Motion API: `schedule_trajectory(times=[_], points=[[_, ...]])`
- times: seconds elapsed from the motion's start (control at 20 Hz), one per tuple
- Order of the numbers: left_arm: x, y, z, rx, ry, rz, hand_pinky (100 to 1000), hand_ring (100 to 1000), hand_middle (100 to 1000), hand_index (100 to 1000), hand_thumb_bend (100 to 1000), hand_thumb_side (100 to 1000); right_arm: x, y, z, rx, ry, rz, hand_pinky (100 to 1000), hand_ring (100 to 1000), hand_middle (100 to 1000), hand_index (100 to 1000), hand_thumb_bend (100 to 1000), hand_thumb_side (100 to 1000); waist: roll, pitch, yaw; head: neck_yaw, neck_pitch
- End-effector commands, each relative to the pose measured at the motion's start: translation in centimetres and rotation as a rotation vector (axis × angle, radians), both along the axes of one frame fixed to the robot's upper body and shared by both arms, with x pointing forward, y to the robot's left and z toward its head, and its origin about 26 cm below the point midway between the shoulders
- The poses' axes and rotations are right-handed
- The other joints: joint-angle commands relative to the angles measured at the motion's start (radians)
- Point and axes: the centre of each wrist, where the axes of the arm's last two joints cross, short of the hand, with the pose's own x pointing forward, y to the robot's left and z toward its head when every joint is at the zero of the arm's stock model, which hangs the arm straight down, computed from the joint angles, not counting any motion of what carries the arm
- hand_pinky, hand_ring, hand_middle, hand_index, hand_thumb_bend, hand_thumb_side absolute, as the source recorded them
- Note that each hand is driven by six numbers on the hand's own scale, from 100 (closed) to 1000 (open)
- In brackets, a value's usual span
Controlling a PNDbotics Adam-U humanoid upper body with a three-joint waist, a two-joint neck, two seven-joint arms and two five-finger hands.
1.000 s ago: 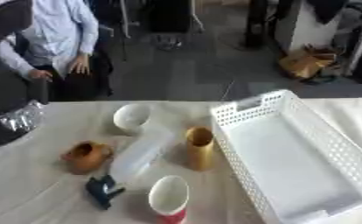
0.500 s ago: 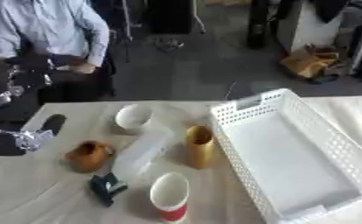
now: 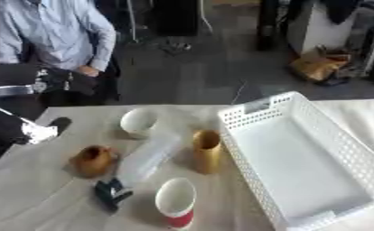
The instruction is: Pick up objects on the table and place them in the box.
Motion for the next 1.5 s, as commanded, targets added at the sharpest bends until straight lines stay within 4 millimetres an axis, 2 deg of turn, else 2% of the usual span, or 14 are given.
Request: schedule_trajectory(times=[0.05,0.1,0.15,0.2,0.3,0.35,0.6,1.05,1.35,1.5], points=[[0.4,1.1,0.6,0.033,-0.033,0.035,1000,1000,1000,1000,100,494,-0.5,-0.1,0.8,-0.012,-0.032,0.005,723,809,817,728,100,1000,0.003,-0.017,0.0,0.007,0.01],[0.9,1.3,0.3,0.033,-0.011,0.039,1000,1000,1000,1000,100,494,-0.5,-0.1,0.8,-0.009,-0.031,0.005,723,809,817,728,100,1000,0.004,-0.017,0.0,0.008,0.01],[1.3,1.4,0.1,0.036,0.013,0.042,1000,1000,1000,1000,100,552,-0.5,-0.1,0.8,-0.007,-0.03,0.006,722,808,814,724,100,1000,0.005,-0.017,0.001,0.009,0.011],[1.6,1.4,-0.1,0.039,0.033,0.043,1000,1000,1000,1000,100,552,-0.5,-0.1,0.7,-0.006,-0.029,0.007,722,808,814,724,100,1000,0.005,-0.018,0.001,0.009,0.012],[2.2,1.4,-0.5,0.034,0.073,0.041,1000,1000,1000,1000,100,923,-0.5,-0.1,0.7,-0.002,-0.028,0.009,721,807,813,721,100,1000,0.006,-0.018,0.0,0.011,0.013],[2.5,1.4,-0.7,0.028,0.094,0.04,1000,1000,1000,1000,100,1000,-0.5,-0.1,0.7,-0.001,-0.028,0.011,720,806,812,720,100,1000,0.006,-0.018,-0.001,0.012,0.013],[3.3,1.3,-1.5,0.012,0.163,0.059,1000,1000,1000,1000,100,1000,-0.5,-0.1,0.7,0.003,-0.032,0.019,718,805,809,716,100,1000,0.006,-0.016,-0.005,0.014,0.01],[3.7,0.8,-2.0,0.05,0.173,0.09,1000,1000,1000,1000,100,1000,-0.5,-0.3,0.7,0.012,-0.03,0.026,715,804,800,702,100,1000,0.007,-0.014,-0.005,0.015,0.012],[4.5,0.6,-3.7,0.109,0.221,0.091,1000,1000,1000,1000,100,1000,-0.5,-0.2,0.7,0.016,-0.031,0.033,714,802,793,696,100,1000,0.008,-0.015,-0.006,0.019,0.011],[5.1,0.8,-4.6,0.125,0.255,0.106,1000,1000,1000,1000,183,1000,-0.5,-0.2,0.7,0.019,-0.031,0.039,712,801,790,692,100,1000,0.007,-0.013,-0.01,0.022,0.007]])
